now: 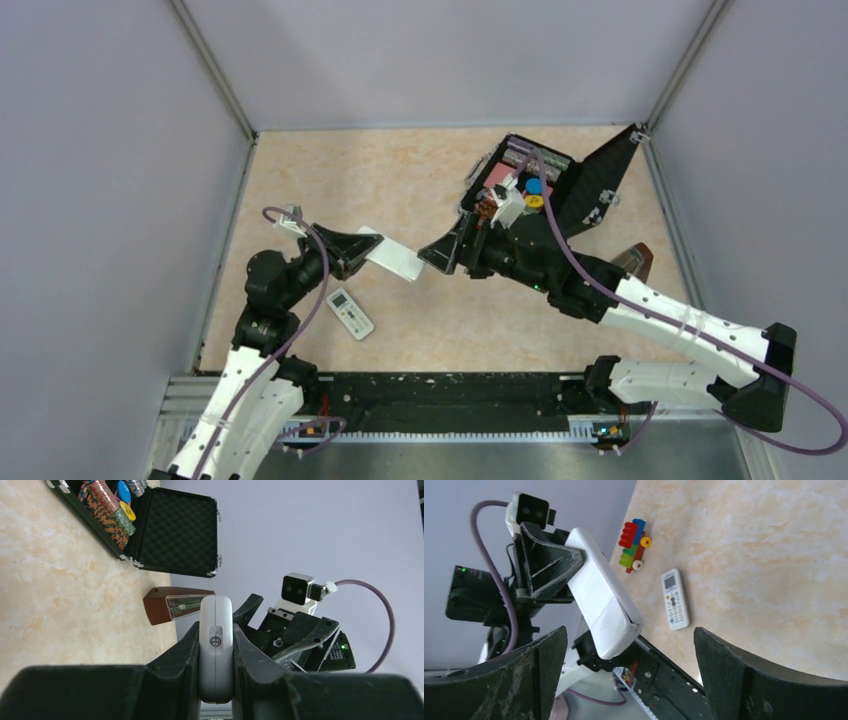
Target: Load the batteries into the remote control
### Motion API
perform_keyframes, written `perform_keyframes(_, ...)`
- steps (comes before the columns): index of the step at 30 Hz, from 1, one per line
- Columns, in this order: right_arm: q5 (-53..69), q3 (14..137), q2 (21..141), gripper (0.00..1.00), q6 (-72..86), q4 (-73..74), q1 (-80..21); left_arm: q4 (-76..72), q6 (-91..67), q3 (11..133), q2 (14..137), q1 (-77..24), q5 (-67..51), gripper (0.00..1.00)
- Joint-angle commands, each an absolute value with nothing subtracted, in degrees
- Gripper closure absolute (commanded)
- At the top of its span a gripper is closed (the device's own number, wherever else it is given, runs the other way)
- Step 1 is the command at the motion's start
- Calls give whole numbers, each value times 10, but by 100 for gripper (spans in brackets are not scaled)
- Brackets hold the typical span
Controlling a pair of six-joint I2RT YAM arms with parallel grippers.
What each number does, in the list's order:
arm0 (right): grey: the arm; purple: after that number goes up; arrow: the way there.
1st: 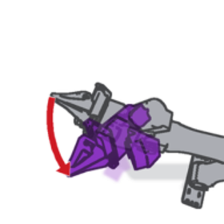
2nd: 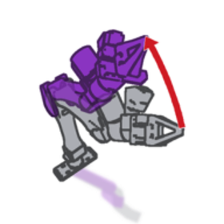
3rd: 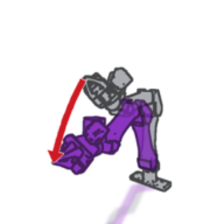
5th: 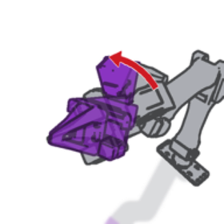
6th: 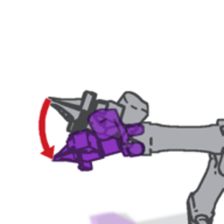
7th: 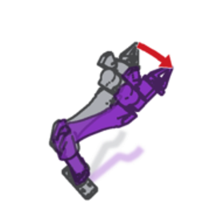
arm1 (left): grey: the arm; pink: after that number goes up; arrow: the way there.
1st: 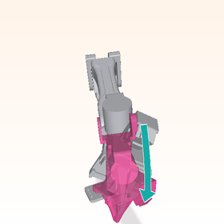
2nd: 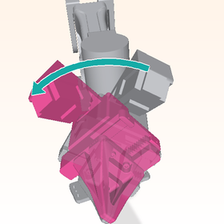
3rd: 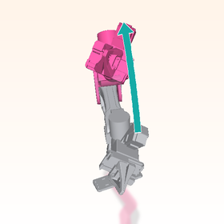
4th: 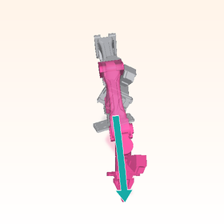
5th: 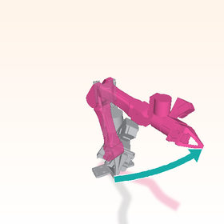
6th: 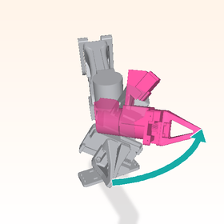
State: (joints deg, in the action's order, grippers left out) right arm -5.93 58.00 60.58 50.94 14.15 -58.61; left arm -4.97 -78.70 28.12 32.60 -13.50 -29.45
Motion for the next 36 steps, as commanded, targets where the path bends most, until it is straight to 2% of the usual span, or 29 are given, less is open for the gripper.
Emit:
perform_keyframes(1, -31, 576, 610, 6, 586, 40, -586, -102, -828, 307, 320, -136, -289, 100)
perform_keyframes(6, -18, 549, 622, 12, 637, -46, -585, -105, -848, 310, 319, -136, -286, 100)
perform_keyframes(20, 32, 537, 654, 35, 658, -61, -586, -105, -892, 324, 312, -136, -264, 100)
perform_keyframes(26, 29, 528, 649, 57, 664, -57, -586, -112, -906, 325, 308, -137, -261, 100)
perform_keyframes(32, 26, 523, 638, 63, 668, -61, -585, -114, -911, 326, 306, -137, -257, 100)
perform_keyframes(36, 26, 522, 637, 76, 668, -62, -586, -118, -914, 324, 307, -137, -257, 100)
